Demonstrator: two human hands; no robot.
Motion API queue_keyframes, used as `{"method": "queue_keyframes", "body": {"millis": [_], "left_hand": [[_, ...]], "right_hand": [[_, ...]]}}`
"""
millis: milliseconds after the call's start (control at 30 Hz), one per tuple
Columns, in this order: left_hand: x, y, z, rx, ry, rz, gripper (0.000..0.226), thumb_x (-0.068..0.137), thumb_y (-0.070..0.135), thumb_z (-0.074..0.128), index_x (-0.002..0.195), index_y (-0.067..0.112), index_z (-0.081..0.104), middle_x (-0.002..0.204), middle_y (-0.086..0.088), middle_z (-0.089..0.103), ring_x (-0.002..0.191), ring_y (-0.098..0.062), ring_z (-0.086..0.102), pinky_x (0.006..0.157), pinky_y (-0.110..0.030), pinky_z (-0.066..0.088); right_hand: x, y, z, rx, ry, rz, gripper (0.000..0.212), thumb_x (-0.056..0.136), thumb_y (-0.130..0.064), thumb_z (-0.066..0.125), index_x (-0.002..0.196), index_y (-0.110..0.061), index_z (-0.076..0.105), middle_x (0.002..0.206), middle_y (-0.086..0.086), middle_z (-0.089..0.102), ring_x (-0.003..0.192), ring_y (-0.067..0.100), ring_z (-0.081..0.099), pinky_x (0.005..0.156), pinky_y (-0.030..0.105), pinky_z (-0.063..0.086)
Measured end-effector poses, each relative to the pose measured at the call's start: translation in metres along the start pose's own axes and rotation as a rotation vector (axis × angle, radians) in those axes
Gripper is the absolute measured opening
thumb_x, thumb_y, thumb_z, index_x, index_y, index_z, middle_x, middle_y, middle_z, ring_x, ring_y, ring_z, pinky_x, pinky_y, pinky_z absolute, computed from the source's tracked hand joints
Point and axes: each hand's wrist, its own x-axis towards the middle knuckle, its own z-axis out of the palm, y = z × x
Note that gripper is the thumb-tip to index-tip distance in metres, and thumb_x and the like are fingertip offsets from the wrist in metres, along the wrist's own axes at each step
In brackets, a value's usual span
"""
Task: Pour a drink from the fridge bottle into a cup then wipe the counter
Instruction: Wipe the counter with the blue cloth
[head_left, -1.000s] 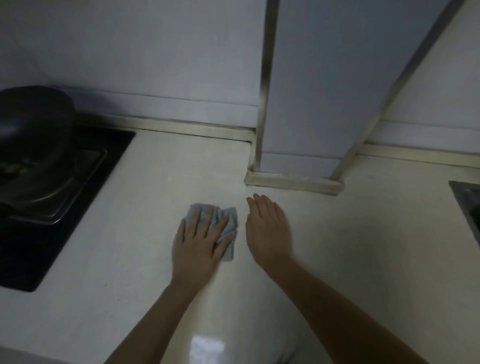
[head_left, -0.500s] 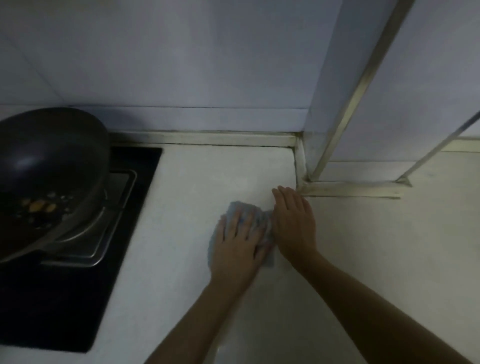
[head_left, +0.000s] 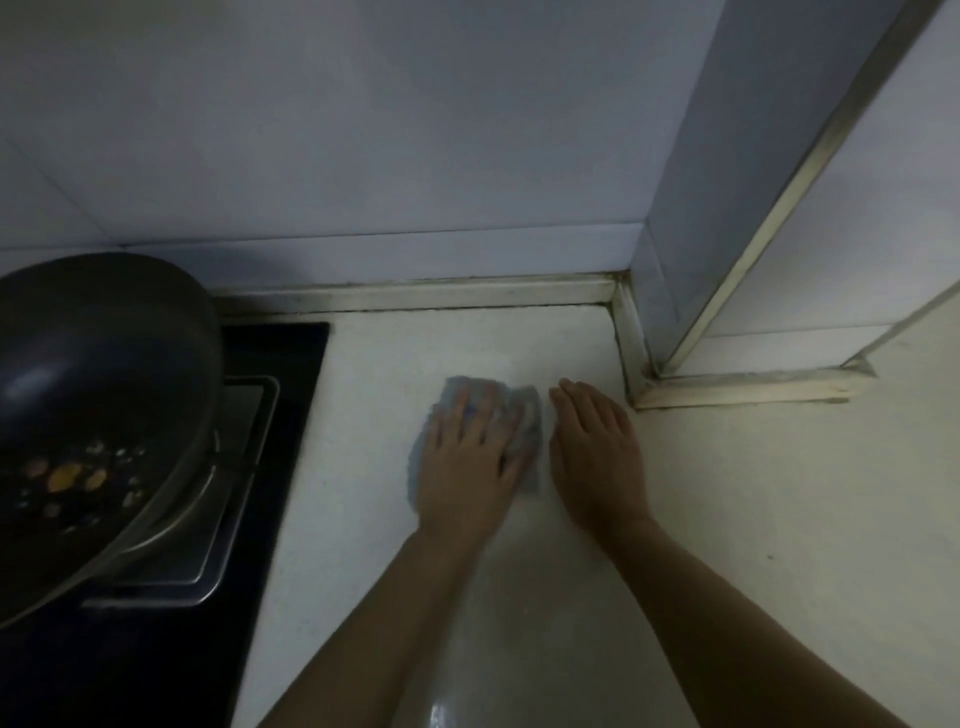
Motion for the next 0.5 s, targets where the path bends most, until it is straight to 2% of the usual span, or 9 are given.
{"method": "queue_keyframes", "body": {"millis": [100, 200, 267, 333, 433, 500], "left_hand": [[-0.016, -0.005, 0.001, -0.003, -0.023, 0.228, 0.053, 0.100, 0.053, 0.030, 0.145, 0.029, 0.042, 0.156, -0.002, 0.036, 0.146, -0.026, 0.029, 0.116, -0.051, 0.029], [-0.039, -0.034, -0.008, 0.030, -0.020, 0.343, 0.053, 0.102, 0.054, 0.028, 0.148, 0.031, 0.039, 0.160, 0.003, 0.028, 0.148, -0.019, 0.023, 0.118, -0.046, 0.023], [-0.039, -0.055, -0.012, 0.065, -0.004, 0.302, 0.054, 0.102, 0.050, 0.028, 0.152, 0.028, 0.032, 0.162, 0.001, 0.022, 0.150, -0.020, 0.018, 0.118, -0.048, 0.022], [-0.024, -0.065, -0.009, 0.038, 0.005, 0.151, 0.056, 0.102, 0.048, 0.025, 0.154, 0.027, 0.024, 0.163, -0.001, 0.017, 0.151, -0.021, 0.012, 0.118, -0.049, 0.018], [0.013, -0.047, -0.006, -0.067, 0.055, -0.070, 0.055, 0.101, 0.051, 0.020, 0.152, 0.030, 0.022, 0.160, -0.003, 0.025, 0.150, -0.022, 0.014, 0.120, -0.048, 0.014], [0.033, -0.023, -0.003, -0.071, 0.042, -0.074, 0.059, 0.101, 0.054, 0.012, 0.151, 0.029, 0.027, 0.158, -0.005, 0.031, 0.149, -0.026, 0.020, 0.120, -0.050, 0.018]], "right_hand": [[0.001, 0.001, -0.001, 0.012, -0.002, -0.009, 0.052, 0.089, -0.028, 0.034, 0.131, -0.007, 0.056, 0.135, 0.013, 0.056, 0.127, 0.027, 0.052, 0.107, 0.041, 0.038], [0.000, 0.003, -0.005, 0.030, 0.008, 0.008, 0.051, 0.088, -0.023, 0.033, 0.130, -0.007, 0.056, 0.135, 0.012, 0.057, 0.126, 0.027, 0.052, 0.107, 0.041, 0.039], [0.000, 0.002, -0.006, 0.038, 0.021, 0.006, 0.050, 0.089, -0.021, 0.033, 0.130, -0.007, 0.057, 0.134, 0.012, 0.057, 0.126, 0.027, 0.053, 0.107, 0.041, 0.038], [0.001, 0.002, -0.006, 0.031, 0.028, 0.000, 0.049, 0.088, -0.021, 0.036, 0.130, -0.007, 0.057, 0.134, 0.012, 0.057, 0.126, 0.027, 0.052, 0.108, 0.040, 0.036], [0.000, 0.002, -0.004, 0.019, 0.023, 0.005, 0.049, 0.088, -0.021, 0.037, 0.131, -0.008, 0.057, 0.134, 0.011, 0.057, 0.126, 0.026, 0.052, 0.108, 0.040, 0.036], [0.001, 0.001, -0.004, 0.020, 0.017, 0.015, 0.049, 0.088, -0.022, 0.036, 0.130, -0.008, 0.057, 0.134, 0.011, 0.058, 0.126, 0.026, 0.053, 0.108, 0.040, 0.035]]}}
